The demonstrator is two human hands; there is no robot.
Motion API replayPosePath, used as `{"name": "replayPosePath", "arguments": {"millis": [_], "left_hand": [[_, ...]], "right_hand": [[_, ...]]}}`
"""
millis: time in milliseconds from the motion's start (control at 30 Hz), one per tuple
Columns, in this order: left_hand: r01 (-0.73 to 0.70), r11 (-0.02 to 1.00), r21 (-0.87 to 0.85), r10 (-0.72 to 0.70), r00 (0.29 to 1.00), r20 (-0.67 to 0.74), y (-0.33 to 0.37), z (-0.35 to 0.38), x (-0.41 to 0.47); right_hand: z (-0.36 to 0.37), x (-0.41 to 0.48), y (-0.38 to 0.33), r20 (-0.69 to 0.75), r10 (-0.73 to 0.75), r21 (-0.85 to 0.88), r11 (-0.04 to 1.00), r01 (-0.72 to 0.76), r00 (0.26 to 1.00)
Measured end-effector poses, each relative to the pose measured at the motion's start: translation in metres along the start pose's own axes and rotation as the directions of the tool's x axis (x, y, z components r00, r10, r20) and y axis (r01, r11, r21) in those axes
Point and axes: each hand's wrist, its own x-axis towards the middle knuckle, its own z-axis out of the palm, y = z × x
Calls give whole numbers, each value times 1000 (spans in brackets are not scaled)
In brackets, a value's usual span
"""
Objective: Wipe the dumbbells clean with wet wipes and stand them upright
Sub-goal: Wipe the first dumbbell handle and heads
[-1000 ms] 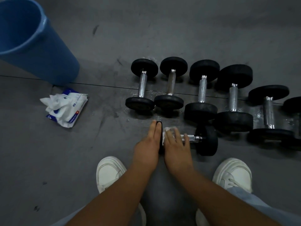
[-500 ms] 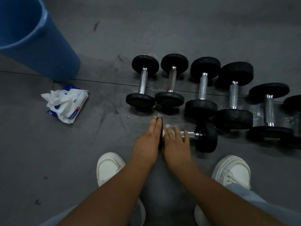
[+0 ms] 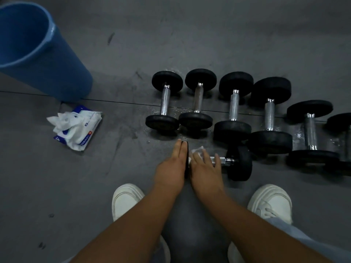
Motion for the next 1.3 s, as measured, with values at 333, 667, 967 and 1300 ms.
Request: {"name": "replayPosePath", "arguments": {"millis": [333, 667, 967, 1300], "left_hand": [[10, 1000, 0, -10, 998, 56, 0, -7, 8], [18, 999, -28, -17, 999, 40, 0, -4, 8], [18, 1000, 6, -18, 998, 63, -3, -3, 14], [20, 1000, -8, -20, 999, 40, -2, -1, 17]], "right_hand": [[-1, 1, 3, -26, -7, 27, 1000, 7, 1000], [-1, -3, 0, -36, 22, 60, 998, -20, 999], [15, -32, -7, -166, 105, 336, 941, -44, 981], [-22, 24, -41, 786, 260, 462, -850, -253, 561]]}}
